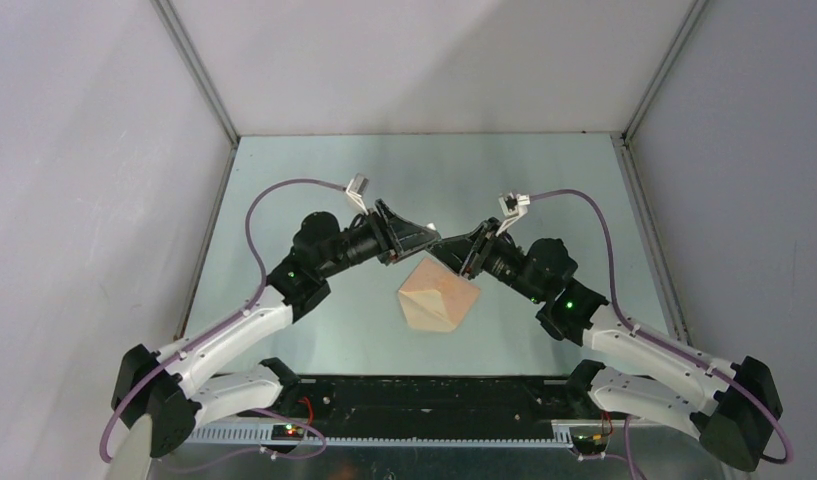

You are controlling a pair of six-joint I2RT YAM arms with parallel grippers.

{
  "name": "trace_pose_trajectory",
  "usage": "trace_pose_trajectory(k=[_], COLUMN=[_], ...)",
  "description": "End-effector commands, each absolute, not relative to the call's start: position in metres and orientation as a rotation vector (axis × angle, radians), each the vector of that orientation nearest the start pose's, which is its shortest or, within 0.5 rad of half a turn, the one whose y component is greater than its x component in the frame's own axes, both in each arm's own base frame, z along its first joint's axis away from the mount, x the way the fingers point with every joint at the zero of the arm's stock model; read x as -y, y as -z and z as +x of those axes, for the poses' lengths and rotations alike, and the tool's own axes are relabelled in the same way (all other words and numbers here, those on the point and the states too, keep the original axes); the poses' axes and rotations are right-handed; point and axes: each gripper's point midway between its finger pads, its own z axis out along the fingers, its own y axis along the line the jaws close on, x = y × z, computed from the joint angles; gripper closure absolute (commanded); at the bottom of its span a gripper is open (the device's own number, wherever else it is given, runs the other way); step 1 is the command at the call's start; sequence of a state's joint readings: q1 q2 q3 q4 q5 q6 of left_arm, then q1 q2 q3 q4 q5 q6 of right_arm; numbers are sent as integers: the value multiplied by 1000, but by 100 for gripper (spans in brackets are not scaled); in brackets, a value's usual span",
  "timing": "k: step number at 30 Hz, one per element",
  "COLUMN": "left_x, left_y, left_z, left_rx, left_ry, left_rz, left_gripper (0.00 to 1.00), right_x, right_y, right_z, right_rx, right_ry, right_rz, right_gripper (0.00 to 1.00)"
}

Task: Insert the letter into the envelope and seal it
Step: Unscrew the solid glue.

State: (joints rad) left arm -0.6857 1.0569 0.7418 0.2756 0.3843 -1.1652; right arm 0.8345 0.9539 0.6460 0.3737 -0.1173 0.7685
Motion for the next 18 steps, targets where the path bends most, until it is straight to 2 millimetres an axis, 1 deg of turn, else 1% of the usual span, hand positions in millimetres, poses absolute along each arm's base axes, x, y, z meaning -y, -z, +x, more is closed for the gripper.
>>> trace_pose_trajectory(k=[1, 2, 7, 11, 13, 14, 16, 18], left_x=[313, 313, 314, 313, 312, 312, 312, 311], left_y=[-329, -330, -335, -336, -337, -336, -335, -333], left_z=[214, 214, 215, 215, 215, 215, 215, 215], left_rx=[-1837, -1836, -1825, -1822, -1822, -1823, -1827, -1835], left_ry=[1674, 1672, 1670, 1653, 1641, 1634, 1628, 1620], left_rz=[-29, -29, -20, -11, -8, -3, 1, 7], left_gripper=[44, 44, 56, 71, 81, 94, 99, 100], right_x=[-307, -308, -309, -309, -309, -310, -310, -310], right_y=[-333, -332, -329, -326, -323, -321, -319, -318], right_z=[208, 207, 206, 206, 206, 206, 206, 205], right_rx=[-1550, -1553, -1568, -1583, -1595, -1604, -1615, -1625], right_ry=[-1384, -1387, -1388, -1386, -1387, -1387, -1389, -1394], right_rz=[-172, -177, -176, -173, -169, -170, -169, -169], right_gripper=[100, 100, 100, 100, 100, 100, 100, 100])
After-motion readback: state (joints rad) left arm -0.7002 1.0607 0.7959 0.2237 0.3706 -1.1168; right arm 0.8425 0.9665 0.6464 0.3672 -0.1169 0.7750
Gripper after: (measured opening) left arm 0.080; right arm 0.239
